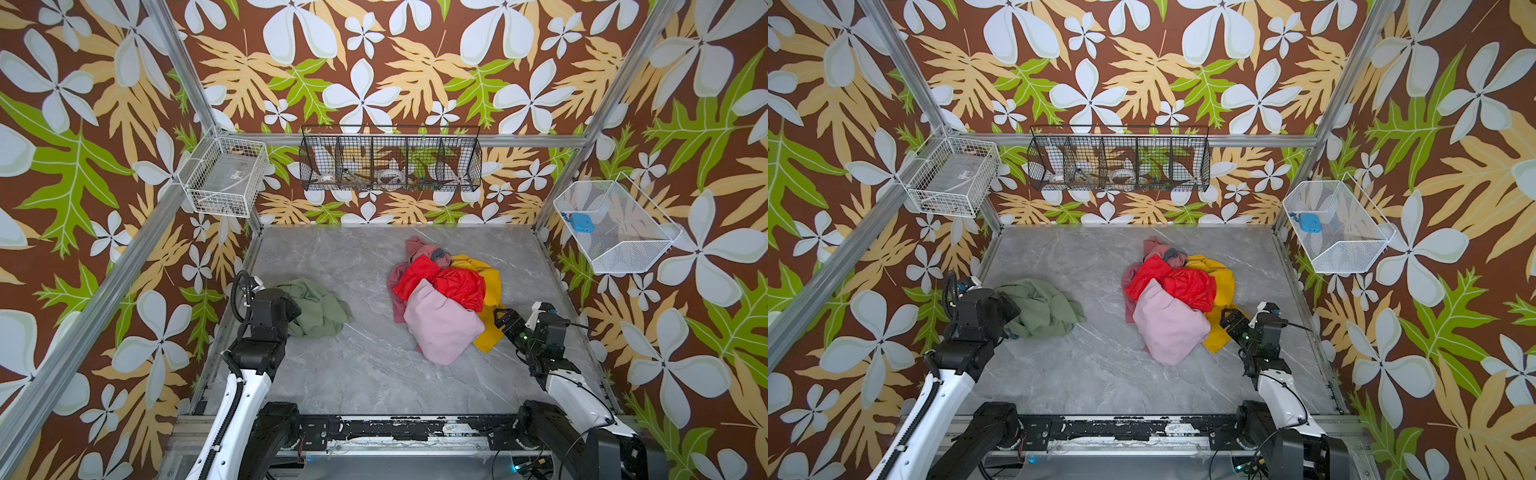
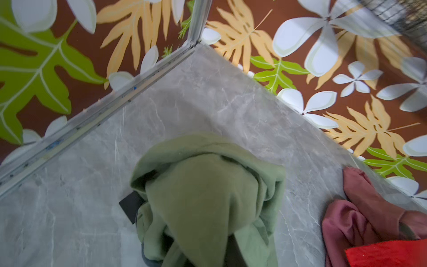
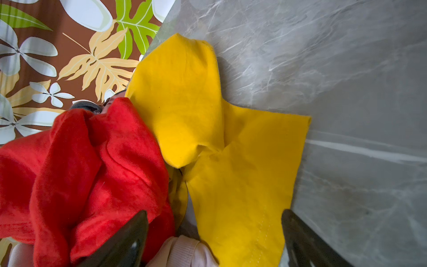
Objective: Pick out a specific cloth from the pile
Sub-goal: 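Carry the green cloth with the left gripper away from the pile, then lower the green cloth onto the table and open the left gripper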
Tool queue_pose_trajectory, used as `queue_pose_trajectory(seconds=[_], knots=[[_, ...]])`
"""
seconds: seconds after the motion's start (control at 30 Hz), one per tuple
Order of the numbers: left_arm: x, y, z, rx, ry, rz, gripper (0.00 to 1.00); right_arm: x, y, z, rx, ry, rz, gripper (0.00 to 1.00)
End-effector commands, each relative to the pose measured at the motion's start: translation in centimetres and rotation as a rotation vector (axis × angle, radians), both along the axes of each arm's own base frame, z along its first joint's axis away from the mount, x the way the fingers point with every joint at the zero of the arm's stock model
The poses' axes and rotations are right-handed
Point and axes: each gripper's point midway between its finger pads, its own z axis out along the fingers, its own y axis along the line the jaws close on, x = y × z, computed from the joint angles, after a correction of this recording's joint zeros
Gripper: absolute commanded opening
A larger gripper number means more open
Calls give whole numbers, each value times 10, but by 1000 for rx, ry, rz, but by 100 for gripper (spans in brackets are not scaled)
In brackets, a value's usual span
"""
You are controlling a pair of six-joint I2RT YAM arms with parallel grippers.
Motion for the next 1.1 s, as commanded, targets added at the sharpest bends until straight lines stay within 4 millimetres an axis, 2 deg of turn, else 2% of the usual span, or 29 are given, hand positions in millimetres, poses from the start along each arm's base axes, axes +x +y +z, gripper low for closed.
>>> queue_pose_trajectory(seconds=[0.0,0.17,0.3,0.47,0.53,0.67,0.77,0.83,1.07], knots=[[-8,7,-28,-108,45,65,0,5,-1,7,-14,-27,10,90],[-14,8,-61,-194,112,57,0,7,0,7,-10,-29,13,90],[-13,-4,-88,-240,177,2,11,6,0,3,1,-34,2,90],[-16,-18,-124,-294,308,-63,15,7,0,1,5,-28,5,90],[-15,-21,-131,-305,336,-75,19,9,0,2,-3,-31,6,90],[-13,-22,-137,-296,371,-98,38,11,-1,2,-12,-33,9,90],[-9,-18,-134,-267,363,-90,58,13,0,1,-7,-31,13,90],[-5,-15,-131,-249,349,-85,67,14,0,0,-3,-28,15,90],[23,-26,-126,-209,346,-156,70,16,1,1,-3,-28,18,90]])
